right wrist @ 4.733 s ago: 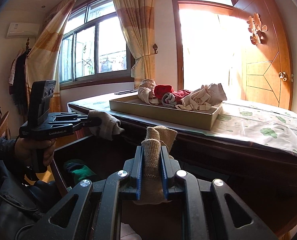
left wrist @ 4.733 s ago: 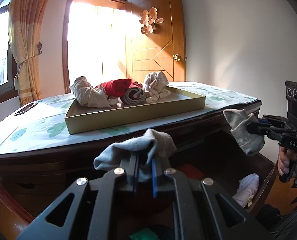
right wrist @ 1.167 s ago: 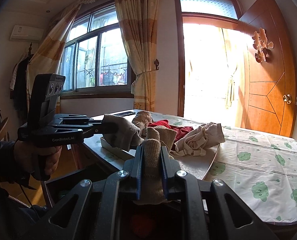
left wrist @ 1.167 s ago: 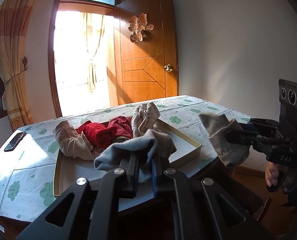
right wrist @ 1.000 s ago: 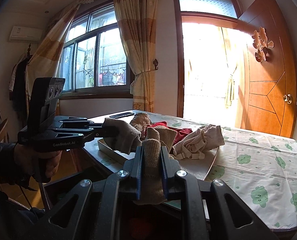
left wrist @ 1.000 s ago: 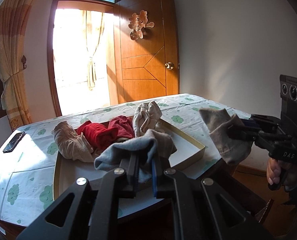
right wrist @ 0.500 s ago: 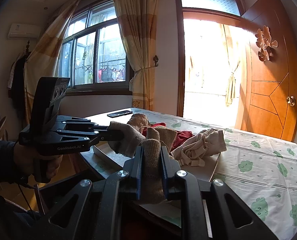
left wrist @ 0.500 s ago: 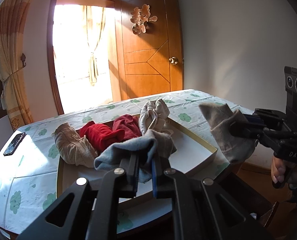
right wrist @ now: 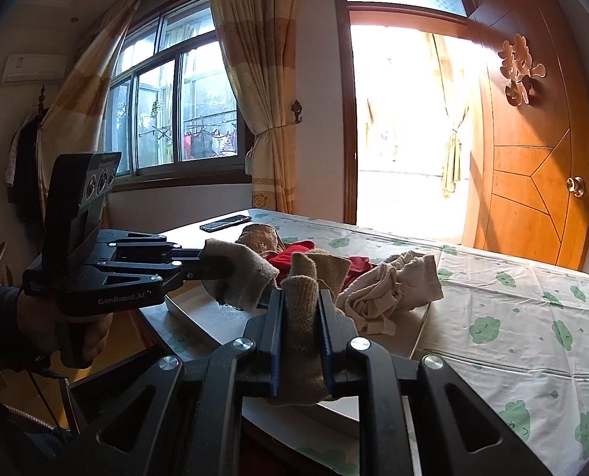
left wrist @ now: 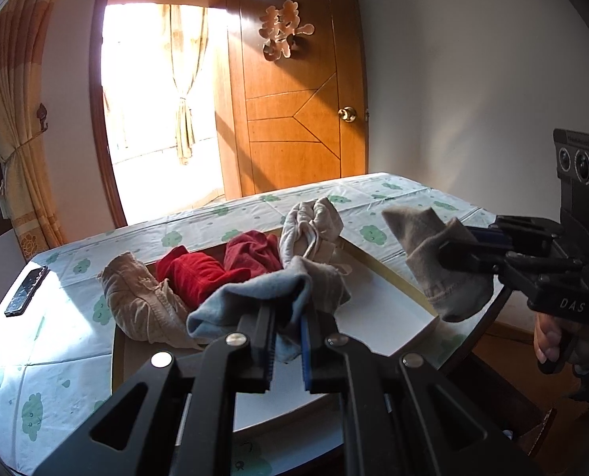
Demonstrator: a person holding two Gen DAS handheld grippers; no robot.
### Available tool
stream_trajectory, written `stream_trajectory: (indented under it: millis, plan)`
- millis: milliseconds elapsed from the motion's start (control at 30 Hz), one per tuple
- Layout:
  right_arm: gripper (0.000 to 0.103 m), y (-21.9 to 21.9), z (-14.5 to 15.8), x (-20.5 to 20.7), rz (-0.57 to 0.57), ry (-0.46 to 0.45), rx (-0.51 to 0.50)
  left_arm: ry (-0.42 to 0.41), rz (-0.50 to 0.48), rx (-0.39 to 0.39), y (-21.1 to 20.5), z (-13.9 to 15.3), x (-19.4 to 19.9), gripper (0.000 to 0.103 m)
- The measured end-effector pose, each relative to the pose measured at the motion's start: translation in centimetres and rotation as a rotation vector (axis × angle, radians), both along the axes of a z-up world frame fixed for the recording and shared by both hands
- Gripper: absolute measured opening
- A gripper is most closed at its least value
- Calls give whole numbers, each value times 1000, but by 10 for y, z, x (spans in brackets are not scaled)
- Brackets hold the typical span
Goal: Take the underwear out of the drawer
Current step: 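Carry both held socks over the beige tray with both grippers, then lower both socks into the tray and open both grippers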
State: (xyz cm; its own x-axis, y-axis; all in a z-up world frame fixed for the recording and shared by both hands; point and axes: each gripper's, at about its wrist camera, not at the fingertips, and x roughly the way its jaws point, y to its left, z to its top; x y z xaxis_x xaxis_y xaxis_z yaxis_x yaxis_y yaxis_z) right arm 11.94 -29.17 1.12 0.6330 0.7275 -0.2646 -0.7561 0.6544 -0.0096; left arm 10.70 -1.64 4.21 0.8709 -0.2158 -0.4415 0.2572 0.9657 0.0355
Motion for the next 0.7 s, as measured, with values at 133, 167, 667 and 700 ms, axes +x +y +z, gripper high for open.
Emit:
stream_trajectory:
  millis: [133,167,667,700]
  plan:
    - [18,5,1,9,-8,9,-19,24,2,1,-1,1,12,8]
    - [18,6,1,12,-11,13,-25,32,1,0,-1,0,15,8]
    - [18,22,-11,51,-35,112,-105,141,-8,11,-11,-18,43,7]
    - [18,23,-12,53,-38,117,-114,146,-8,14,-12,-18,45,8]
